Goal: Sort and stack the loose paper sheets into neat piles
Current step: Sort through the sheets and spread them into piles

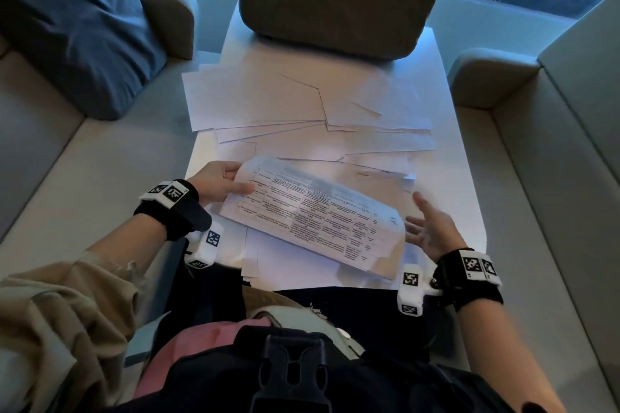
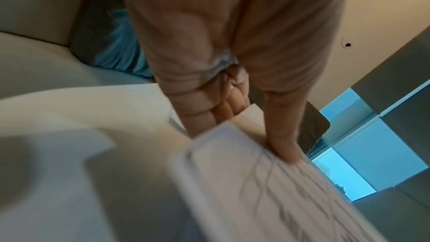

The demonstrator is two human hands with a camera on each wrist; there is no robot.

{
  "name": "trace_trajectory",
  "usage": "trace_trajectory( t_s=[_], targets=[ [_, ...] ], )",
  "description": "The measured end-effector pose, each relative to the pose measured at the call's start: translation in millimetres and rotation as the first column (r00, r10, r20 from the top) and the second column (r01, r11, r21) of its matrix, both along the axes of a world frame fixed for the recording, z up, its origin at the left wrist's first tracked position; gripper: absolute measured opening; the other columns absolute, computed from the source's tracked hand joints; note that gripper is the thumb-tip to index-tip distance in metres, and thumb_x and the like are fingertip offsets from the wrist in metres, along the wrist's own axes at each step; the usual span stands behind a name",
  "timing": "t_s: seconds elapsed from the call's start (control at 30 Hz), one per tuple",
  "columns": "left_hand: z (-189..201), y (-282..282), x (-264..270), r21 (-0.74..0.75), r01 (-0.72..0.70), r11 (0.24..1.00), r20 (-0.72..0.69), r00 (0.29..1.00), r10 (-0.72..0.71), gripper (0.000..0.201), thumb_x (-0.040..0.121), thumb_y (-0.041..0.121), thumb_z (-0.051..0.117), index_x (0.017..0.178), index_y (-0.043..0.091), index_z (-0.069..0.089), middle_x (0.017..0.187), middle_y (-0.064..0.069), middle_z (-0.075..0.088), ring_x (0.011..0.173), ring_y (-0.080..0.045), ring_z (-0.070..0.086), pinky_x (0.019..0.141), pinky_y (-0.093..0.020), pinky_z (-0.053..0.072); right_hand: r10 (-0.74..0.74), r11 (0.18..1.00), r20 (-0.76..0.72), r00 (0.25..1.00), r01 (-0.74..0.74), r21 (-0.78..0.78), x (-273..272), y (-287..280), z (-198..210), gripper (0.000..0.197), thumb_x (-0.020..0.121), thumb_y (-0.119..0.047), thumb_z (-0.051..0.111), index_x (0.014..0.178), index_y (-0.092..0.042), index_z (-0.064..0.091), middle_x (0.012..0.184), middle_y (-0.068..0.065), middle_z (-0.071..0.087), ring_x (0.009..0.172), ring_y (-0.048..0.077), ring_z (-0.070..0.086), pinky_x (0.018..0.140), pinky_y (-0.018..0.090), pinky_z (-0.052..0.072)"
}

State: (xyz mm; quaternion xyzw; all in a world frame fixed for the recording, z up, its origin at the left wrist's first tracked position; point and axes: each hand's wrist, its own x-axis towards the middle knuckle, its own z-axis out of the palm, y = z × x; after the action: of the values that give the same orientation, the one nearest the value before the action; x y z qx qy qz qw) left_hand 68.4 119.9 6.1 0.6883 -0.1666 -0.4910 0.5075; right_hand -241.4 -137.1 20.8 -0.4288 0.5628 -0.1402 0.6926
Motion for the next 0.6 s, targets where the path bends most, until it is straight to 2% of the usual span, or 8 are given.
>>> trace_trajectory(
  t_s=[0.07,0.13,0.23,0.33,0.4,0.47,0.53,0.6],
  targets=[
    [2,2,-3,0.039,0.099,0.994,0.023,0.995,-0.100,0.046,0.074,-0.005,0.073,0.114,0.013,0.062,0.104,-0.008,0.071,0.092,-0.021,0.070,0.069,-0.031,0.059,0.009,0.997,-0.070,0.998,-0.014,-0.070,-1,1,-7,0.082,0.081,-0.014,0.073,0.144,0.001,0.023,0.122,0.023,0.049,0.100,0.035,0.059,0.071,0.041,0.054],
    [3,2,-7,0.084,0.146,0.986,0.092,0.984,-0.154,0.037,0.075,0.002,0.075,0.106,0.019,0.064,0.099,-0.003,0.071,0.089,-0.017,0.069,0.065,-0.025,0.058,-0.014,0.993,-0.093,0.996,0.003,-0.117,-3,1,-11,0.080,0.082,0.003,0.068,0.145,0.002,0.019,0.116,0.020,0.055,0.087,0.026,0.061,0.068,0.034,0.051],
    [-1,-3,-10,0.111,0.001,0.994,0.180,0.983,-0.021,0.027,0.082,0.015,0.071,0.107,0.014,0.060,0.095,-0.001,0.067,0.083,-0.015,0.066,0.064,-0.024,0.056,0.000,0.986,-0.106,0.994,-0.018,-0.168,-12,-4,-15,0.076,0.083,0.010,0.062,0.144,-0.001,0.018,0.107,0.015,0.064,0.073,0.018,0.059,0.063,0.027,0.048],
    [-7,-6,-13,0.172,-0.090,0.981,0.160,0.985,0.063,0.017,0.089,0.013,0.063,0.103,0.004,0.057,0.095,-0.011,0.066,0.074,-0.017,0.065,0.060,-0.023,0.057,-0.017,0.973,-0.114,0.993,-0.009,-0.230,-21,-11,-20,0.075,0.082,0.008,0.065,0.143,-0.003,0.023,0.104,0.015,0.066,0.071,0.016,0.058,0.062,0.024,0.047],
    [-11,-5,-15,0.292,0.023,0.956,0.213,0.973,-0.089,0.011,0.091,0.018,0.061,0.088,0.008,0.059,0.094,-0.013,0.067,0.075,-0.021,0.066,0.067,-0.028,0.057,-0.051,0.971,-0.097,0.994,0.027,-0.236,-22,-16,-25,0.070,0.082,0.004,0.067,0.140,-0.002,0.029,0.105,0.014,0.065,0.075,0.015,0.060,0.065,0.024,0.046],
    [-16,-2,-18,0.411,0.192,0.891,0.217,0.929,-0.300,0.013,0.090,0.024,0.062,0.085,0.012,0.062,0.093,-0.009,0.071,0.084,-0.020,0.069,0.071,-0.028,0.056,-0.037,0.970,-0.130,0.991,0.005,-0.242,-19,-20,-29,0.060,0.081,-0.002,0.071,0.133,-0.004,0.041,0.102,0.012,0.064,0.077,0.015,0.060,0.067,0.025,0.046],
    [-21,2,-20,0.489,0.292,0.822,0.171,0.892,-0.418,0.016,0.088,0.028,0.065,0.092,0.012,0.065,0.093,-0.004,0.073,0.087,-0.014,0.070,0.068,-0.024,0.052,0.073,0.949,-0.254,0.964,-0.145,-0.280,-13,-23,-37,0.051,0.078,-0.004,0.075,0.124,-0.005,0.052,0.107,0.014,0.064,0.080,0.019,0.060,0.068,0.026,0.047],
    [-26,2,-20,0.551,0.297,0.780,0.162,0.879,-0.449,0.028,0.086,0.030,0.067,0.105,0.010,0.063,0.095,0.000,0.072,0.085,-0.012,0.069,0.068,-0.025,0.052,0.169,0.878,-0.447,0.879,-0.340,-0.338,-7,-27,-45,0.048,0.073,-0.009,0.079,0.116,-0.007,0.059,0.112,0.016,0.066,0.092,0.024,0.063,0.079,0.033,0.051]
  ],
)
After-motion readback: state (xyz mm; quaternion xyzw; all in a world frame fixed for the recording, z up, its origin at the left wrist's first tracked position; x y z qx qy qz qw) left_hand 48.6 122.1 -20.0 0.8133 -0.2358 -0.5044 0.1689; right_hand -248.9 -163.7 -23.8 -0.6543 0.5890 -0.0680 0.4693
